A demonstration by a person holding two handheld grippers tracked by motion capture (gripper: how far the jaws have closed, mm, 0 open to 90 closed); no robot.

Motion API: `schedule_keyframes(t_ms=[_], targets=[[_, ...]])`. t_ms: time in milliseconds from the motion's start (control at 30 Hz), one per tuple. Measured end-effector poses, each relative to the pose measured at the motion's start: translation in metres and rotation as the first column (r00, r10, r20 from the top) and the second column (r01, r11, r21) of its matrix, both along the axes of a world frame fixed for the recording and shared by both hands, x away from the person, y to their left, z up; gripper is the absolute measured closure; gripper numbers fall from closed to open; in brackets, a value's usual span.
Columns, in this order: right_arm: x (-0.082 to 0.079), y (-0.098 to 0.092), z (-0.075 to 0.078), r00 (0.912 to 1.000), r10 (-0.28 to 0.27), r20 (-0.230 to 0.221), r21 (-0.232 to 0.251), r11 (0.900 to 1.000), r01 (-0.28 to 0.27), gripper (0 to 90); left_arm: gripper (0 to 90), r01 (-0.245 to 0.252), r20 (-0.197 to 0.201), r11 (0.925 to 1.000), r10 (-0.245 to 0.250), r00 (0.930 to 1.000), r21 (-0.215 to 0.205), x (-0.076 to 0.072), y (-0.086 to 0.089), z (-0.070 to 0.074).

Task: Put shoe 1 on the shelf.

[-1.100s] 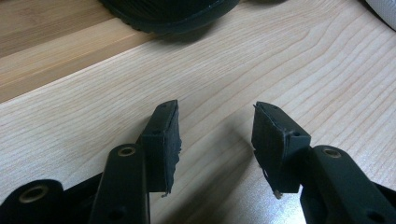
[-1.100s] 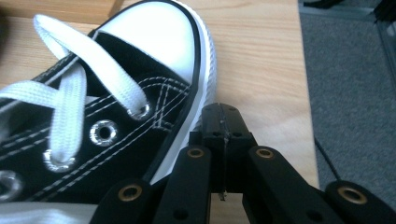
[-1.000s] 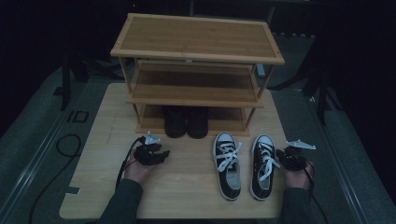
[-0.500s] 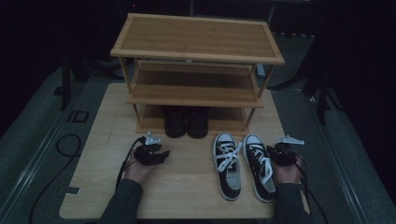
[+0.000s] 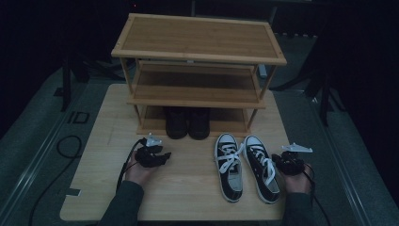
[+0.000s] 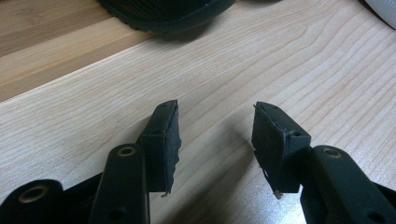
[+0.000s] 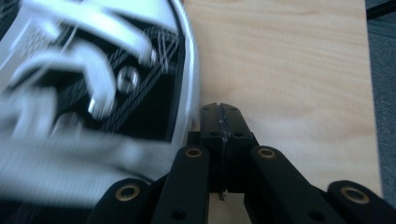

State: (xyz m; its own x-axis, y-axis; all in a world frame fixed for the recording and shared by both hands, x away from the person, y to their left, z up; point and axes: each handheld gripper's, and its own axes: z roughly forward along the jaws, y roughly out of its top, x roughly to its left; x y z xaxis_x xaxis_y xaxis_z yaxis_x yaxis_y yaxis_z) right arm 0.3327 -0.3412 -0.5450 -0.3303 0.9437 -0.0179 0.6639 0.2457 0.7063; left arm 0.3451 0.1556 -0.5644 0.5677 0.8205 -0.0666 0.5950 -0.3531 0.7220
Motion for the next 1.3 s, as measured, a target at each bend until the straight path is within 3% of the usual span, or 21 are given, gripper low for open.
schedule_keyframes(t_ms=[200, 433, 800, 1033, 1300], targets=[[-0.028, -0.003, 0.003, 0.9987, 0.051, -0.004, -0.002, 0.999, -0.051, 89.3, 51.5, -0.002, 0.002, 1.0, 0.002, 1.0, -0.002, 0.0, 0.0, 0.0], [-0.046, -0.003, 0.001, 0.9963, 0.084, 0.017, 0.018, 0.996, -0.084, 90.0, 51.6, -0.001, 0.001, 1.0, 0.001, 1.0, -0.005, 0.0, 0.0, 0.0], [-0.043, 0.009, -0.001, 0.9965, 0.075, 0.037, 0.006, 0.997, -0.076, 90.0, 51.6, -0.003, 0.002, 1.0, 0.003, 1.0, -0.002, 0.0, 0.0, 0.0], [-0.037, 0.02, -0.001, 0.9937, 0.107, 0.036, 0.033, 0.994, -0.108, 90.0, 51.6, -0.003, 0.002, 1.0, 0.003, 1.0, -0.002, 0.0, 0.0, 0.0], [-0.034, 0.03, -0.001, 0.9897, 0.137, 0.041, 0.031, 0.99, -0.138, 90.0, 51.6, -0.005, 0.004, 1.0, 0.005, 1.0, 0.005, -0.001, -0.001, 0.0]])
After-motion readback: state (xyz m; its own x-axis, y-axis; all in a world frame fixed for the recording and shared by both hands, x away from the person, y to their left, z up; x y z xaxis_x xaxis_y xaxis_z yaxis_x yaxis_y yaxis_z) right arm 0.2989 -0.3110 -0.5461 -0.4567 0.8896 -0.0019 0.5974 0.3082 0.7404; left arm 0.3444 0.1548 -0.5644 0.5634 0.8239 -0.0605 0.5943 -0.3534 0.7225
